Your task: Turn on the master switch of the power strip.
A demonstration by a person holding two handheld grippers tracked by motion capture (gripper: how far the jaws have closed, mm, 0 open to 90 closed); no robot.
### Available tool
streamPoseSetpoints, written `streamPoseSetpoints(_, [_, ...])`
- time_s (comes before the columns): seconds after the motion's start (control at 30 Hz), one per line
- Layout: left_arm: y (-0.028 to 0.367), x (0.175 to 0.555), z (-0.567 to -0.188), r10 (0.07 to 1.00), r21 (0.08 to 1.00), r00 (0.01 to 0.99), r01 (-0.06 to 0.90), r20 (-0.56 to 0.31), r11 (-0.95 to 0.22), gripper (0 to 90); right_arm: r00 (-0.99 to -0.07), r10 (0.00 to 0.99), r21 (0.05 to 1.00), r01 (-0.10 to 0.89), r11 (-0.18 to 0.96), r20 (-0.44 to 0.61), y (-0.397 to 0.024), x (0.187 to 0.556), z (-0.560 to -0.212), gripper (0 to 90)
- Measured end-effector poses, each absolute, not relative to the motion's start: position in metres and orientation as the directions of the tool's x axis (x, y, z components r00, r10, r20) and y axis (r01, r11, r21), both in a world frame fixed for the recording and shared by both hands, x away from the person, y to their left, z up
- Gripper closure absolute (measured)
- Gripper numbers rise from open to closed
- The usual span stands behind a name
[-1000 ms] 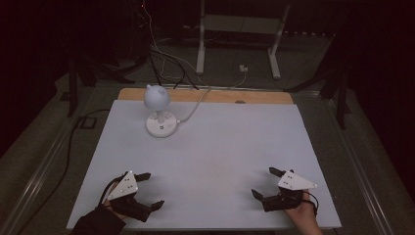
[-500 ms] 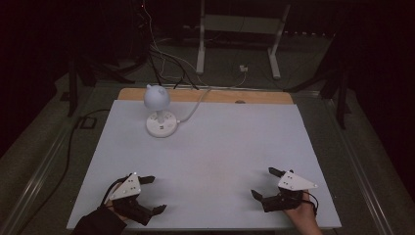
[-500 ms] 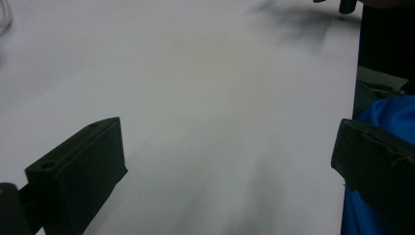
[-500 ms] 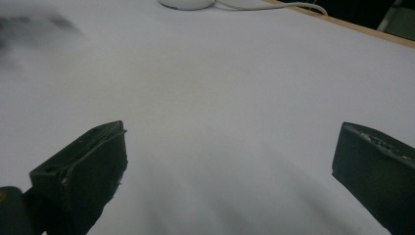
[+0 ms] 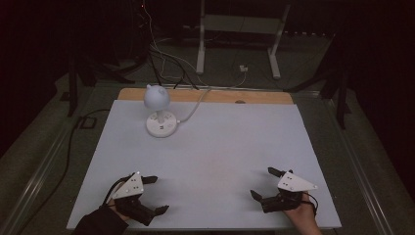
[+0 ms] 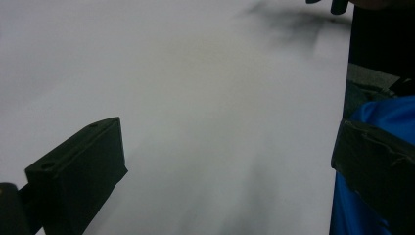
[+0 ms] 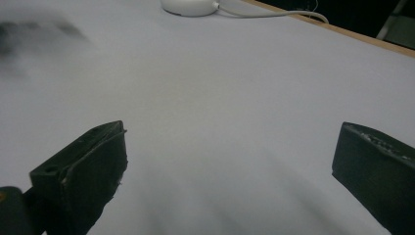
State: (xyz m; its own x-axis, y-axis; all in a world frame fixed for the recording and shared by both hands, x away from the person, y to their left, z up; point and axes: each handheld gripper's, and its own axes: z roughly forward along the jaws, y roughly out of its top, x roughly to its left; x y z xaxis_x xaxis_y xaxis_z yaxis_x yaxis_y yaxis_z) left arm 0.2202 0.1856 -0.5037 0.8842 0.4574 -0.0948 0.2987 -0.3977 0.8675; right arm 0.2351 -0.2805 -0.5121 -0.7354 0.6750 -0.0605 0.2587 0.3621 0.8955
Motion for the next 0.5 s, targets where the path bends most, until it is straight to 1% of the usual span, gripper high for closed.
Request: streamPoseSetpoints(0.5, [0.175, 0.224, -0.487, 0.441, 0.873, 0.893, 0.284, -0.091, -0.396, 0.1, -0.729, 0.682, 0.899, 0.258, 0.354, -0.059, -0.281, 0.235, -0.512, 0.0])
